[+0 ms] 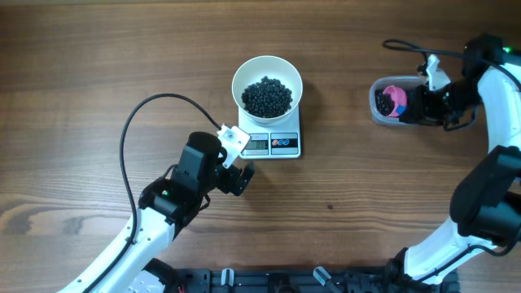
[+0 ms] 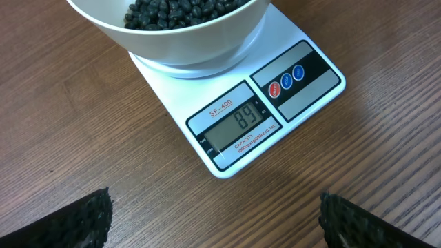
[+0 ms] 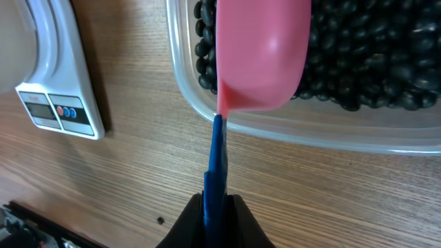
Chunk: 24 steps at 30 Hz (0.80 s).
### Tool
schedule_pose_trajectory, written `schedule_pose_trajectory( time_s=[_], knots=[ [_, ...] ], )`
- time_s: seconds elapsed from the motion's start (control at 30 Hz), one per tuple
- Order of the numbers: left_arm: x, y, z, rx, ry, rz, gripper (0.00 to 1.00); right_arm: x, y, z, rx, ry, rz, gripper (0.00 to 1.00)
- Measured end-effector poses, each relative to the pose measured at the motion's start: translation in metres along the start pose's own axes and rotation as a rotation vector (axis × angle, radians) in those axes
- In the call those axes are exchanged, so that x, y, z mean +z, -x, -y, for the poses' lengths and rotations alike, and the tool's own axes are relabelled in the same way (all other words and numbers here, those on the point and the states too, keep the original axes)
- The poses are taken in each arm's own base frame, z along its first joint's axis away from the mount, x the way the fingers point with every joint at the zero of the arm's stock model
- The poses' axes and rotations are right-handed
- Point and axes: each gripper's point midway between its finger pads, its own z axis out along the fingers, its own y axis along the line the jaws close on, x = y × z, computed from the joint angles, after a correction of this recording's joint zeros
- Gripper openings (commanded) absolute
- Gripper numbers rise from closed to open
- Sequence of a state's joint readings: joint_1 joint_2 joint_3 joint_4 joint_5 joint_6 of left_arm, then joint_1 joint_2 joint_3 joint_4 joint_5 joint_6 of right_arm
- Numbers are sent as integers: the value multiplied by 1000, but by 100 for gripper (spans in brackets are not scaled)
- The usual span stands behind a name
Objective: Scoop item into bowl and weigh 150g on scale
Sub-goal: 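Move the scoop back into the tub and scoop black beans, then carry the filled pink scoop over the white bowl and tip beans in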
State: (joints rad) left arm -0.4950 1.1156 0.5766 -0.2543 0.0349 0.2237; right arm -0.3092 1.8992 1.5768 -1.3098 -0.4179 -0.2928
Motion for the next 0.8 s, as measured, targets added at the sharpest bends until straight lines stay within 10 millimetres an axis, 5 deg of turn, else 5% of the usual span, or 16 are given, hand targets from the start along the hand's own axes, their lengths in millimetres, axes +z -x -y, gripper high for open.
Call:
schedule_pose_trajectory(
  time_s=[0.5,0.8],
  knots=[
    [0,0,0,0,0,0,100,-32,2,40,124,136,154,4],
    [0,0,0,0,0,0,100,-42,-2,12,61,314,186,4]
  ],
)
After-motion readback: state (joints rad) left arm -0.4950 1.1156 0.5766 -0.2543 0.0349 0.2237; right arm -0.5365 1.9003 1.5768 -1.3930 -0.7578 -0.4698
